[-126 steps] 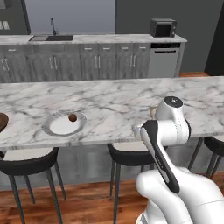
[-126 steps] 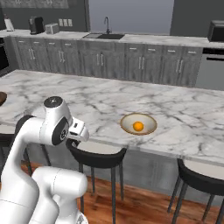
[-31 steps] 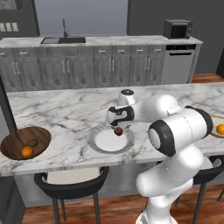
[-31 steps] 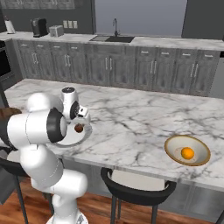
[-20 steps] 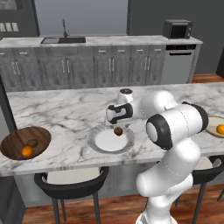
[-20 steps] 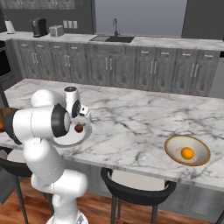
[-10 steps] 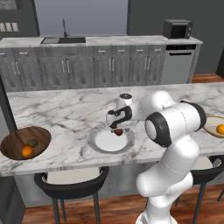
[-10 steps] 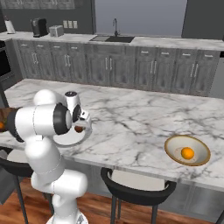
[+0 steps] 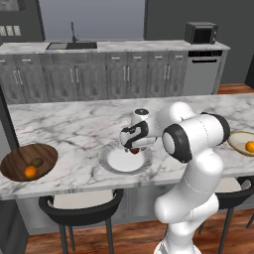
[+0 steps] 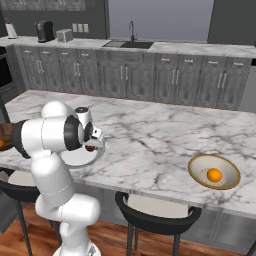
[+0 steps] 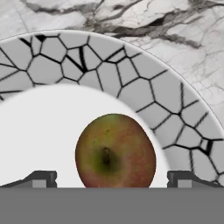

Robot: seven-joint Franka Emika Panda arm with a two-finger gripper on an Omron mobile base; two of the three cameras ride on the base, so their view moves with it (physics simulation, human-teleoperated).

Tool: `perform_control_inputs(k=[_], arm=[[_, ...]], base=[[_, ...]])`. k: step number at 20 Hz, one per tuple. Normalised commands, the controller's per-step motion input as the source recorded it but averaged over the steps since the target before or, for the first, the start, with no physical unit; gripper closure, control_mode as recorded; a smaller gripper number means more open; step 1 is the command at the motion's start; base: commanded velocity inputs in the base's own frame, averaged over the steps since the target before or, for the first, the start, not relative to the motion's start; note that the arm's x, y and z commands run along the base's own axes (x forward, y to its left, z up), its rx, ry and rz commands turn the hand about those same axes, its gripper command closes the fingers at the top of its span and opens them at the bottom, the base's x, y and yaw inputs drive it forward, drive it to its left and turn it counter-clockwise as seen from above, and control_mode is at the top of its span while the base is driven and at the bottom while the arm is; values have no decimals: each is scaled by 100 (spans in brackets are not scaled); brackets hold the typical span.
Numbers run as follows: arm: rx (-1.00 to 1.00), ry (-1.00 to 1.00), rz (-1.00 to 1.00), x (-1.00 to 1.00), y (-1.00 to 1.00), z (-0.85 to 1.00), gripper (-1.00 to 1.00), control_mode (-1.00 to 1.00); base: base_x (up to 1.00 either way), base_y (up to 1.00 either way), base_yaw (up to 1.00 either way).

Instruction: Take the fruits from the plate on the dining counter and place two fruits in each bowl.

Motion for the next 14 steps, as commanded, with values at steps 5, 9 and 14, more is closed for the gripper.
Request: perform_control_inputs(k=[5, 9, 14], arm=[[-1, 0, 0, 6, 4, -25, -100, -100], [0, 0, 0, 3, 3, -6, -100, -100], [0, 0, 0, 2, 0, 0, -100, -100]], base=[[0, 0, 0], [0, 0, 0], [0, 0, 0]])
